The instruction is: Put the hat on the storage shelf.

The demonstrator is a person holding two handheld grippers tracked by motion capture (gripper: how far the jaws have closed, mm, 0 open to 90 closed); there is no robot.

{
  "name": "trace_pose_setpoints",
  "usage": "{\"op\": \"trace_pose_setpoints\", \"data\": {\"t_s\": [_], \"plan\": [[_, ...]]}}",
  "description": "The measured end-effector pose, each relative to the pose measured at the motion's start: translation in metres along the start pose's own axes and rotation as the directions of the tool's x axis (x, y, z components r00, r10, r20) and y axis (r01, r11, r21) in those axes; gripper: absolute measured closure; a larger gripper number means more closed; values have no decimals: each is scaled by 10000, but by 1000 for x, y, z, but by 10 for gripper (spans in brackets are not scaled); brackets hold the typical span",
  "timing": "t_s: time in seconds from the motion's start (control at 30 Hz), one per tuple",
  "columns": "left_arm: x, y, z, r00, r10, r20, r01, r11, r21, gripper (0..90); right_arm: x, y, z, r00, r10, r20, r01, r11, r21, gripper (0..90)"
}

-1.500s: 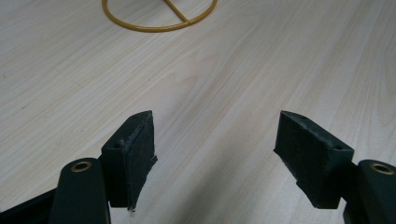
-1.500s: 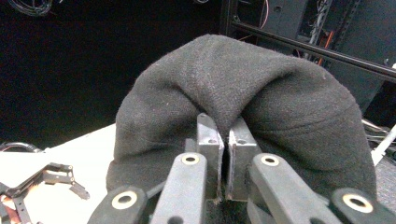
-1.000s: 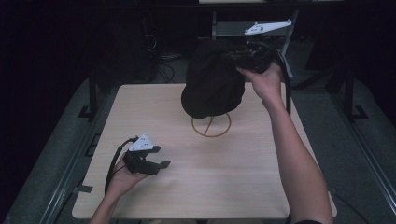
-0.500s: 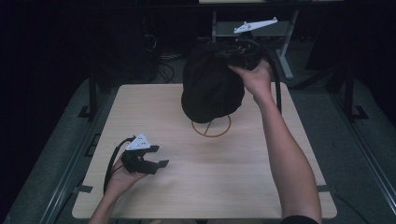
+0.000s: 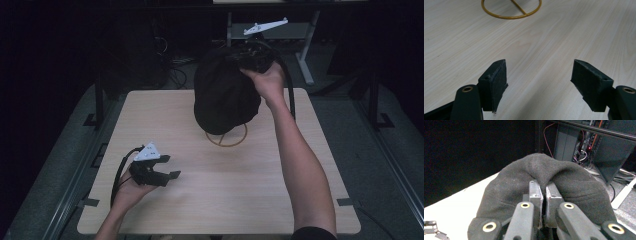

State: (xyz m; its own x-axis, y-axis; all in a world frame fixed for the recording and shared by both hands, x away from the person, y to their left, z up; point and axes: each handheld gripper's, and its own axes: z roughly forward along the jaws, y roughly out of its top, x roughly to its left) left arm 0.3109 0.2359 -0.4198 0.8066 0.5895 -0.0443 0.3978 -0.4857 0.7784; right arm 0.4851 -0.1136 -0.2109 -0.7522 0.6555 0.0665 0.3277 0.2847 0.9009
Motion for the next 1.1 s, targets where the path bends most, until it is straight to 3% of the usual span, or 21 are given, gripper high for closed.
{"op": "trace_pose_setpoints", "data": {"t_s": [0.8,1.1], "plan": [[1,-2,0,9999,133,-49,-133,9999,77,278,-4,0,39,9992,336,194,-348,9972,658,845],[1,-3,-1,10000,52,-44,-51,10000,77,277,-5,-3,48,9988,426,242,-445,9952,870,760]]}}
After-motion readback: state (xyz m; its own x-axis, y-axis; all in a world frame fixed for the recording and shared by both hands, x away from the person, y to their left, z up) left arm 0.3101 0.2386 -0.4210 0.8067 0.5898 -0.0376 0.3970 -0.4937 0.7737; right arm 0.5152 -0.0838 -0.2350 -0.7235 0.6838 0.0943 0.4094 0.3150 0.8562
